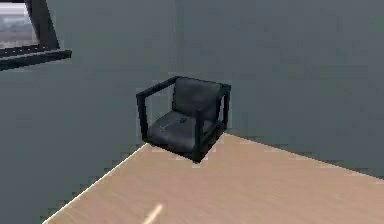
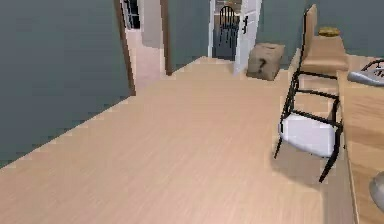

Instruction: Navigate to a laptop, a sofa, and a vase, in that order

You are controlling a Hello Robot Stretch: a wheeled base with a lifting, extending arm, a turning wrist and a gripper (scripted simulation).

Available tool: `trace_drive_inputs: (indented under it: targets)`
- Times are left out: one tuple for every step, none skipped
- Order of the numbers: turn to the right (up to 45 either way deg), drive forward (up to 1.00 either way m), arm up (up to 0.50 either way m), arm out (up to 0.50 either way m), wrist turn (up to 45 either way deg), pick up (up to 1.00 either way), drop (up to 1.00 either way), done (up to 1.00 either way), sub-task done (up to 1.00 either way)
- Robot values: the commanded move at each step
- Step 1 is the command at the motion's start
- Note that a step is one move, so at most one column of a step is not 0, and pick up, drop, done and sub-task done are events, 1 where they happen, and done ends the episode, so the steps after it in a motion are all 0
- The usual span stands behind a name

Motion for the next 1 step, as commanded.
trace_drive_inputs:
  targets:
    - [45.0, 0.0, 0.0, 0.0, 0.0, 0.0, 0.0, 0.0, 0.0]
